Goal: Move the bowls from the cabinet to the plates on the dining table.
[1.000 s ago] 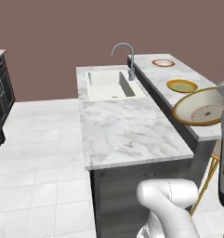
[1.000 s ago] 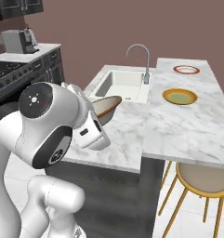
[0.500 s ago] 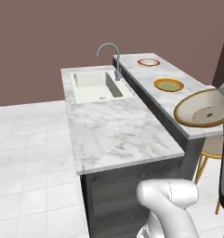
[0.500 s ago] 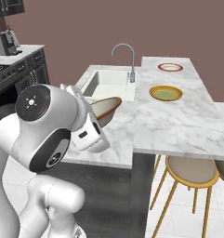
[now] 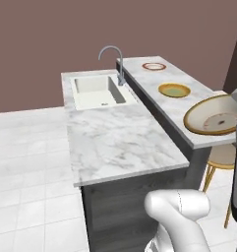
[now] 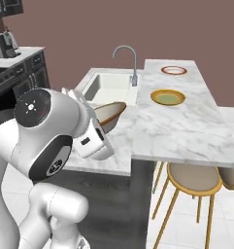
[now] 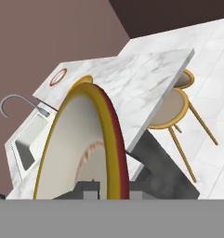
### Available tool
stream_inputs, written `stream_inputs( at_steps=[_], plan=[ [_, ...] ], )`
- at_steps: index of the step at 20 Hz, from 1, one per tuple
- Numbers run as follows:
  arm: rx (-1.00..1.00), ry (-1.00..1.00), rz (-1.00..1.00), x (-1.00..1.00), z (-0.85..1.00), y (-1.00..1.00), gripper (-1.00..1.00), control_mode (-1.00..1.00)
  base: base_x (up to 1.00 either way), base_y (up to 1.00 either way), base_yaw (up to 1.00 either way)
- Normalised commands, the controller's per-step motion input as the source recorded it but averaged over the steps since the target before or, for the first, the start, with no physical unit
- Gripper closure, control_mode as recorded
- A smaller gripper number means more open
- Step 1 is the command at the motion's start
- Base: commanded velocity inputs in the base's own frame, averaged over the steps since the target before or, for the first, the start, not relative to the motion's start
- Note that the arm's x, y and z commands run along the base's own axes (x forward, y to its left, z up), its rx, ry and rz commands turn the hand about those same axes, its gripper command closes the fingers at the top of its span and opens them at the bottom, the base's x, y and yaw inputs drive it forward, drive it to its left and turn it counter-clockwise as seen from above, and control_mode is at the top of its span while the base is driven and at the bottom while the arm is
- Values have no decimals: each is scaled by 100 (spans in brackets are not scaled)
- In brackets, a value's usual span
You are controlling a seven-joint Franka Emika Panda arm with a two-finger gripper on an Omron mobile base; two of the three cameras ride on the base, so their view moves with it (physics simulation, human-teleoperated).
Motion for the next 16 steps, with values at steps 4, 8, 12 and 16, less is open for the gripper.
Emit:
stream_inputs(
  at_steps=[4,8,12,16],
  plan=[
    [0,0,0,0,0,0,100,100,27,-58,0],
    [0,0,0,0,0,0,100,100,27,-65,0],
    [0,0,0,0,0,0,100,100,32,-68,0],
    [0,0,0,0,0,0,100,100,32,-68,0]
  ],
)
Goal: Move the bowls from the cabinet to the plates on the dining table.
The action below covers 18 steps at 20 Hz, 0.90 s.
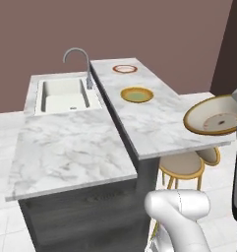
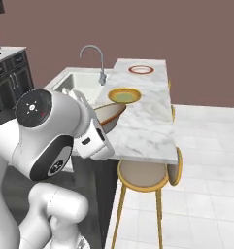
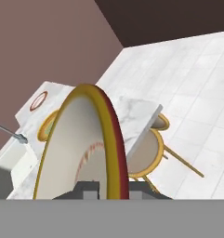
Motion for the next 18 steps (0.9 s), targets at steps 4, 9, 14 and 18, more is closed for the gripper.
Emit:
stream_inputs(
  at_steps=[4,9,14,18],
  plan=[
    [0,0,0,0,0,0,100,100,33,-69,0],
    [0,0,0,0,0,0,100,100,33,-70,0],
    [0,0,0,0,0,0,100,100,33,-71,0],
    [0,0,0,0,0,0,100,100,32,-71,0]
  ],
)
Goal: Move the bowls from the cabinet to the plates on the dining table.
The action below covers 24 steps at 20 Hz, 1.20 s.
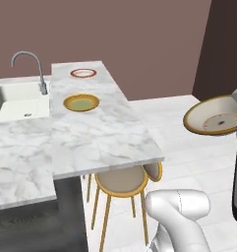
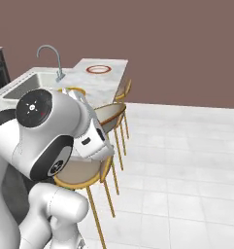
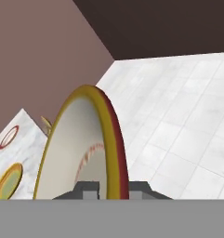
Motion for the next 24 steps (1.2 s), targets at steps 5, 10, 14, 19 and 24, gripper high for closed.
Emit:
stream_inputs(
  at_steps=[5,10,14,19,24],
  plan=[
    [0,0,0,0,0,0,100,100,31,-72,0],
    [0,0,0,0,0,0,100,100,33,-73,0],
    [0,0,0,0,0,0,100,100,29,-72,0],
    [0,0,0,0,0,0,100,100,11,-55,0],
    [0,0,0,0,0,0,100,100,0,0,0]
  ],
)
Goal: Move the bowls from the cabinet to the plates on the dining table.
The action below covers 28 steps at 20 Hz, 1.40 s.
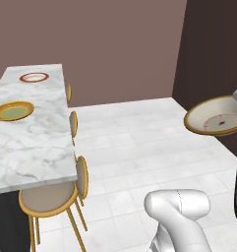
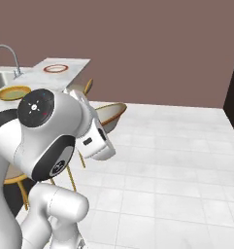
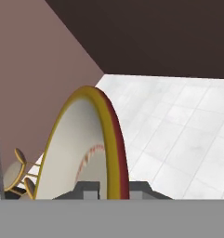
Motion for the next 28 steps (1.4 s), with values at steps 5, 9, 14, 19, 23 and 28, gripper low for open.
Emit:
stream_inputs(
  at_steps=[5,9,14,19,23,28],
  plan=[
    [0,0,0,0,0,0,100,100,40,-6,-1],
    [0,0,0,0,0,0,100,100,61,-24,-3],
    [0,0,0,0,0,0,100,100,68,-32,-3],
    [0,0,0,0,0,0,100,100,76,-38,-3],
    [0,0,0,0,0,0,100,100,85,-35,-3],
    [0,0,0,0,0,0,100,100,86,-27,-2]
  ],
)
